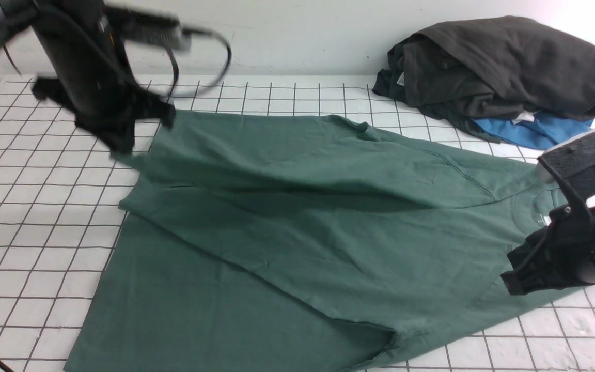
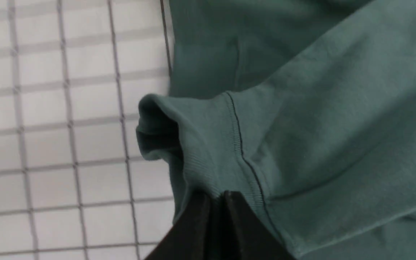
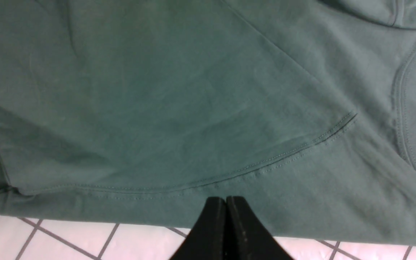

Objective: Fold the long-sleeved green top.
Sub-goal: Use the left arm to drag and drop the cuff onto the cuff closest to the left arm, then use both arms simultaneously to clamp the lower edge of the clothing fabric, then use both arms to drag the lower edge of the fabric forward and fold it over the upper edge

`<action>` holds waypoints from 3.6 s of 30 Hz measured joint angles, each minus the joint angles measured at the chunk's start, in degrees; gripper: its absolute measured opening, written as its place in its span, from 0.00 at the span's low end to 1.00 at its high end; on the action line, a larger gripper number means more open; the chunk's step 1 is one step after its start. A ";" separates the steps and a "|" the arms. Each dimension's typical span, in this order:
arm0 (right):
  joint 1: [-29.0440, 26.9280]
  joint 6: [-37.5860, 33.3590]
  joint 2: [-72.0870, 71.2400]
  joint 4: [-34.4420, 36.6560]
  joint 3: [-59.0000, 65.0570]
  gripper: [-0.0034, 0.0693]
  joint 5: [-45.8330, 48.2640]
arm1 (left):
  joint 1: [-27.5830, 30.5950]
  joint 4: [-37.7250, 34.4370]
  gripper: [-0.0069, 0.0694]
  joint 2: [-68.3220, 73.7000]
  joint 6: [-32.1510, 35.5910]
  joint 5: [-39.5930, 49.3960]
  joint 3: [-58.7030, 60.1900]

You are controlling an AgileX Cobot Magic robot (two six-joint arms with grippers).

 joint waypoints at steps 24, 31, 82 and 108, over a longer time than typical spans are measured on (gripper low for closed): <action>0.00 -3.60 0.00 5.99 0.00 0.03 4.09 | -2.36 -3.95 0.82 -16.76 12.46 1.69 22.02; 0.00 -17.60 0.00 18.51 0.00 0.03 7.99 | -6.34 -3.96 0.77 -19.62 41.45 -10.72 43.09; -4.61 -30.48 22.83 -30.41 -0.78 0.34 -4.85 | -7.21 5.48 0.08 -36.86 21.63 -25.26 49.03; -8.02 7.74 46.41 -26.97 -48.07 0.11 -6.46 | 3.29 8.12 0.15 20.37 2.03 -23.37 -29.98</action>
